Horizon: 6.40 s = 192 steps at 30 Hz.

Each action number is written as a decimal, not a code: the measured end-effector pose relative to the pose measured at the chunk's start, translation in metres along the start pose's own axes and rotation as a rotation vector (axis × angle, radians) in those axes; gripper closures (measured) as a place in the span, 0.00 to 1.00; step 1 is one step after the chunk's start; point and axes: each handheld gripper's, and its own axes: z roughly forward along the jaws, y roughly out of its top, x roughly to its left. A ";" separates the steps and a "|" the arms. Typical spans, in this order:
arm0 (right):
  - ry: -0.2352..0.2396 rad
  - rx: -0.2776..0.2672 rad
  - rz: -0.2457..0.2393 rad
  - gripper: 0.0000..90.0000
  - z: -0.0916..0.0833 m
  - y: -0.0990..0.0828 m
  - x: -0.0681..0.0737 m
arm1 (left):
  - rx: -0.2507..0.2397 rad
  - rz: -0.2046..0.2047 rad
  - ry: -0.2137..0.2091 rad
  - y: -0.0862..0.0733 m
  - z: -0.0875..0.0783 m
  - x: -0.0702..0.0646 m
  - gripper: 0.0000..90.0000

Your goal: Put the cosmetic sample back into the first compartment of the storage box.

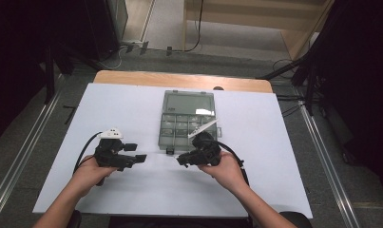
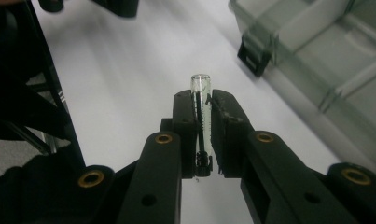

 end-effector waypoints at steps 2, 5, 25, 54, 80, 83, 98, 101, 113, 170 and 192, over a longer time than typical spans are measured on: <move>0.002 -0.006 -0.006 0.91 -0.002 0.006 0.000 | 0.004 0.005 -0.001 0.000 0.001 0.000 0.36; 0.000 -0.018 -0.007 0.91 -0.005 0.017 -0.001 | 0.005 0.003 -0.004 0.000 0.002 0.001 0.36; -0.004 -0.026 0.039 0.91 -0.002 0.055 -0.019 | 0.003 0.015 -0.011 0.003 0.002 0.004 0.36; -0.073 -0.034 0.112 0.91 0.003 0.105 -0.060 | 0.004 0.010 -0.019 0.004 0.006 0.006 0.36; -0.119 -0.004 0.194 0.91 0.038 0.123 -0.084 | 0.008 0.014 -0.015 0.003 0.004 0.008 0.36; -0.123 0.004 0.189 0.91 0.043 0.123 -0.083 | 0.008 0.015 -0.015 0.003 0.004 0.008 0.36; -0.195 0.079 0.203 0.90 0.065 0.126 -0.079 | 0.004 0.015 -0.017 0.003 0.004 0.008 0.36; -0.208 0.103 0.218 0.90 0.070 0.126 -0.080 | 0.006 0.013 -0.015 0.003 0.004 0.008 0.36; -0.195 0.070 0.191 0.80 0.068 0.125 -0.080 | -0.002 0.008 -0.017 0.003 0.003 0.009 0.37; -0.048 -0.227 0.017 0.32 -0.036 0.057 -0.093 | 0.007 -0.043 0.060 0.081 0.028 0.023 0.36; -0.105 -0.249 0.143 0.31 -0.053 0.026 -0.125 | -0.014 -0.080 0.056 0.096 0.053 0.031 0.37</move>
